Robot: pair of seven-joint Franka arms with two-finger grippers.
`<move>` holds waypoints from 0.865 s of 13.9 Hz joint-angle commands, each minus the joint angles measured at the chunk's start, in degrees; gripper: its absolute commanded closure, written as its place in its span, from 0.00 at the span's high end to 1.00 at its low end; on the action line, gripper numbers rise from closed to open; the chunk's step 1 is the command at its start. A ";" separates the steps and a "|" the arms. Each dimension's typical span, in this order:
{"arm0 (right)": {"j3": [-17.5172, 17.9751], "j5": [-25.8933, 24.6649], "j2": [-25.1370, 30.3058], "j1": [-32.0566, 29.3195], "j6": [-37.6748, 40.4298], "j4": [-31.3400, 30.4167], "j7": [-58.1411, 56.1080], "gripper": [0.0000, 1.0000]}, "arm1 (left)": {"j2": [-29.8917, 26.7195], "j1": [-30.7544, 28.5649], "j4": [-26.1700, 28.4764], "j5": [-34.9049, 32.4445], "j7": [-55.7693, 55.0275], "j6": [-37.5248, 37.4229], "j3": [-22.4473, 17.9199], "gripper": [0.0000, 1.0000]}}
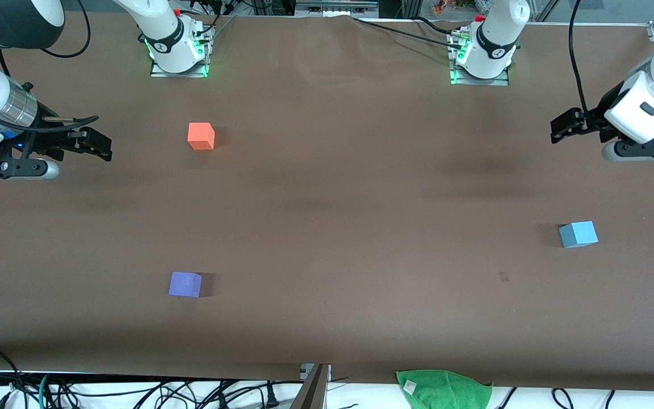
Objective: Place blue block between orange and purple blocks
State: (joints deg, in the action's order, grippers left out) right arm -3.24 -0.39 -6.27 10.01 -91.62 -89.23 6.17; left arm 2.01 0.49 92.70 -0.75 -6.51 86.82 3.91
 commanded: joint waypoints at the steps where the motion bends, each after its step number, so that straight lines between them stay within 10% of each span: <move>1: 0.34 -0.40 0.20 -0.43 0.48 0.37 0.16 1.00 | 3.87 -0.92 -3.92 0.66 2.03 -0.87 -0.22 1.00; 12: 0.34 -0.40 0.20 -0.43 0.48 0.28 0.16 1.00 | 13.70 -9.18 -2.96 -7.60 10.54 13.54 -0.22 1.00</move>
State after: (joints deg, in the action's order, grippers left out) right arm -3.24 -0.39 -6.27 10.00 -91.62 -89.23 6.17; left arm 12.49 -7.08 90.91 -6.78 1.14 99.03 3.42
